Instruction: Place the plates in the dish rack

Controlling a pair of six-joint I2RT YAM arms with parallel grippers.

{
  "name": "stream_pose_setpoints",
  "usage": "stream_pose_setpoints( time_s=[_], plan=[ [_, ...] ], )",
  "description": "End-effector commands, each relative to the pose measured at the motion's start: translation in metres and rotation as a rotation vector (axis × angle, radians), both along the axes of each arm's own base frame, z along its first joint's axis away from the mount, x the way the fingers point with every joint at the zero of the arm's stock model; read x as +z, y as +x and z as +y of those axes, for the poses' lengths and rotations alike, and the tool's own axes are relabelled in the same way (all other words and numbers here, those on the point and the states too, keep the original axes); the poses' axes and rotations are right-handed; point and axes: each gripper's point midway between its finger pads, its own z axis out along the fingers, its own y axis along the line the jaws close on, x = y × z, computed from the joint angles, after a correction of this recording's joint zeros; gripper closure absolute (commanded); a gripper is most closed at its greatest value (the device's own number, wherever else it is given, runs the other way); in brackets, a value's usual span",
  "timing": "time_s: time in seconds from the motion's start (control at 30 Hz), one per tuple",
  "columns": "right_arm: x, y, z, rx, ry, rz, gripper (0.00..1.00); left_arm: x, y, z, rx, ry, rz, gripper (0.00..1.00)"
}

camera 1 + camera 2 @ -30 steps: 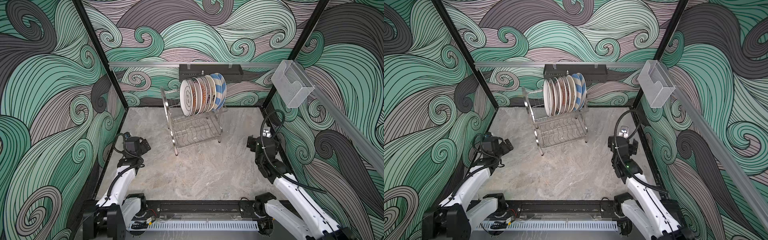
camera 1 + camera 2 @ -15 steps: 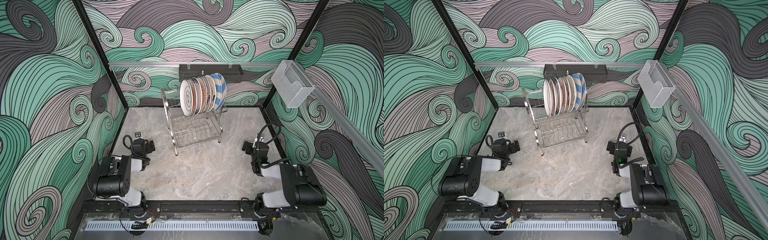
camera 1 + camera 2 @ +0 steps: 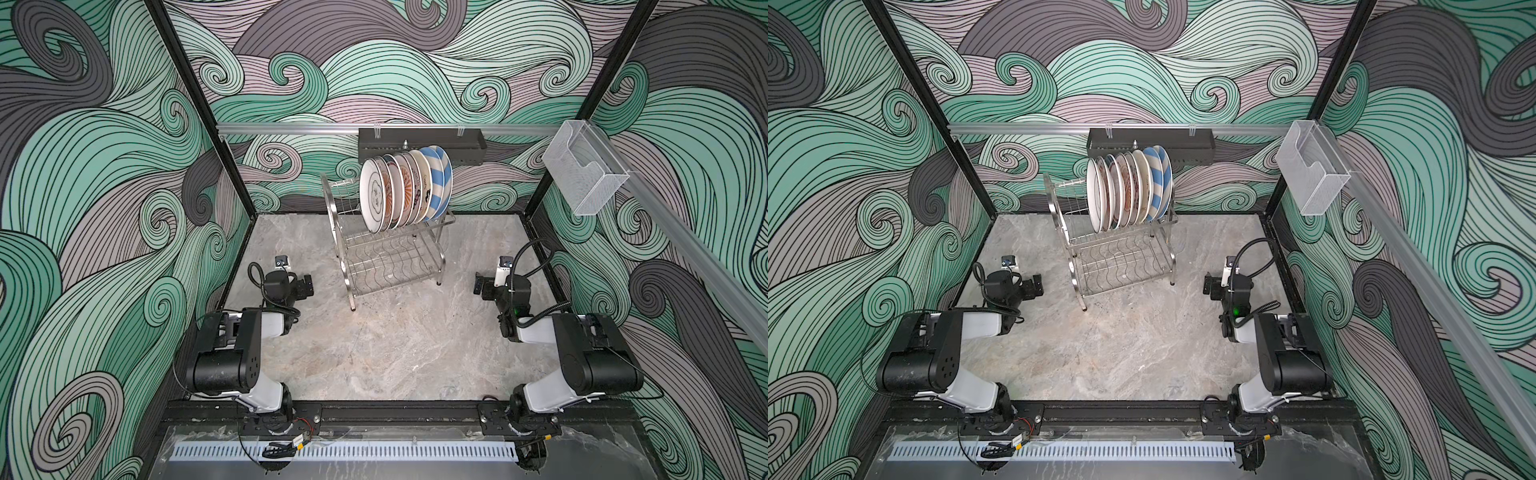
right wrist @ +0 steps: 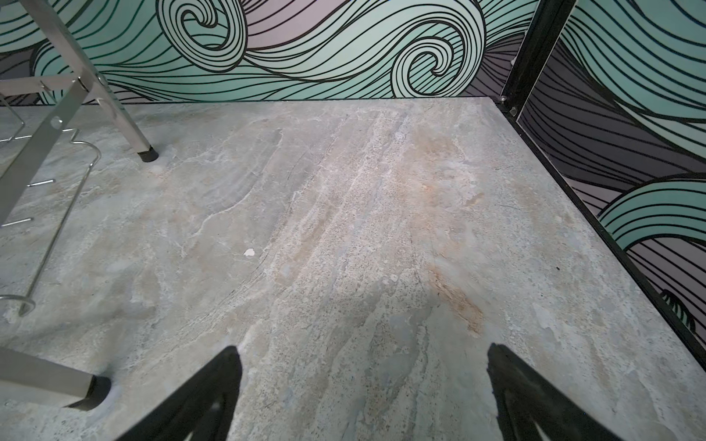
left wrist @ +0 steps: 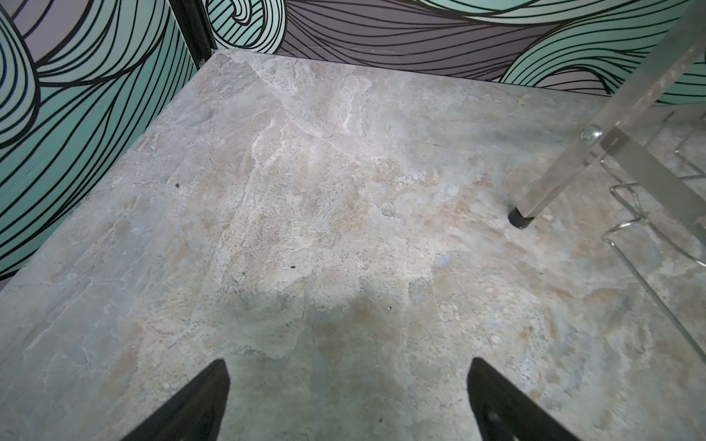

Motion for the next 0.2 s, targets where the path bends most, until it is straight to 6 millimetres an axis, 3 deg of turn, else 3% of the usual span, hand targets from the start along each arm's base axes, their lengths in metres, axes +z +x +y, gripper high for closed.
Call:
stream_pose_setpoints(
  time_s=[0.0, 0.17],
  plan=[
    [0.0074, 0.0033, 0.0039, 0.022, -0.002, -0.022, 0.0, 0.0117, 0.0063, -0.0025, -0.022, 0.007, -0.028, 0.01],
    [0.0078, 0.0031, 0.0044, 0.023, -0.002, -0.02, 0.0, 0.0115, 0.0061, -0.0025, -0.022, 0.007, -0.027, 0.01]
  ],
)
